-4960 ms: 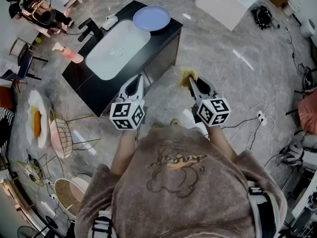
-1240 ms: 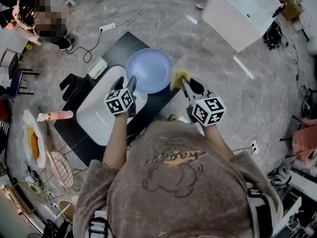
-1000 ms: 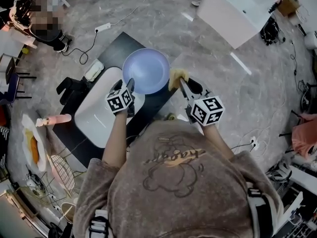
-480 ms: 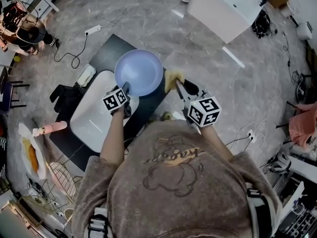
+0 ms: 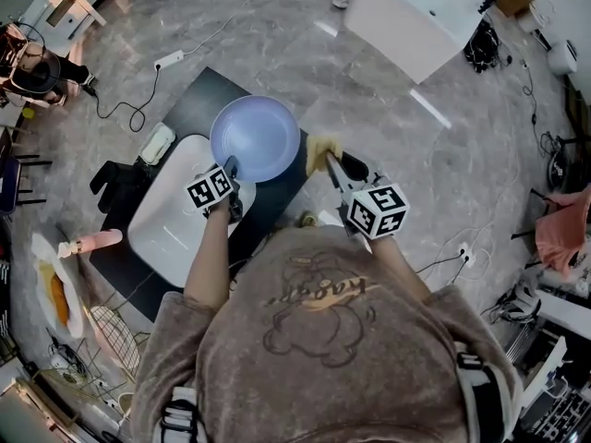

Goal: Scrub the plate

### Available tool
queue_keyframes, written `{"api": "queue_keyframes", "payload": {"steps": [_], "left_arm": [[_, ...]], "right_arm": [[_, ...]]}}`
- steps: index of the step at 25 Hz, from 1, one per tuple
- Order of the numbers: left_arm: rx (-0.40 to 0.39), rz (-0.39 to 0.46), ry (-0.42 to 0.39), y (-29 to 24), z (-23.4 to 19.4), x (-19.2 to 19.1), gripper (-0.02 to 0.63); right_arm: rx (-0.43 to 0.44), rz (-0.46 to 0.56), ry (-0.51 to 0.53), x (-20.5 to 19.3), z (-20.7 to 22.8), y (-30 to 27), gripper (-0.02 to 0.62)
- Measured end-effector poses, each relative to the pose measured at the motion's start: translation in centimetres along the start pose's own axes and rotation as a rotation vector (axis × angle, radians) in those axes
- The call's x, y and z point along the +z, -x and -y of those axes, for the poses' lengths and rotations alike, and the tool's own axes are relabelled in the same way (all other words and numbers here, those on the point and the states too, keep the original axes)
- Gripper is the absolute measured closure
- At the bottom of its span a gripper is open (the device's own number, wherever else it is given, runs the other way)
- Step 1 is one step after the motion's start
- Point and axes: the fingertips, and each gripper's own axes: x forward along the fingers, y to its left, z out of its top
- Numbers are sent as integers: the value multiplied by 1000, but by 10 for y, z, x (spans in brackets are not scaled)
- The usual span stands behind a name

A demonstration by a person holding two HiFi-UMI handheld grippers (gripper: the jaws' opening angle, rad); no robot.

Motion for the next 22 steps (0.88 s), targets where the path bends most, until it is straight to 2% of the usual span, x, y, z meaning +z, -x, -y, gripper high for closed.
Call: {"api": "queue_keyframes", "payload": {"steps": [7, 13, 17, 22], "left_arm": [[17, 8, 17, 13, 1, 9, 489], [10, 82, 6, 34, 12, 34, 538], [-19, 147, 58, 48, 22, 48, 564], [-27, 169, 18, 64, 38, 57, 565]], "right_arm": [[8, 2, 5, 0, -5, 3, 548], [20, 9, 15, 2, -7, 8, 548], [24, 13, 20, 2, -8, 11, 549], [34, 17, 21, -1, -13, 16, 548]]}}
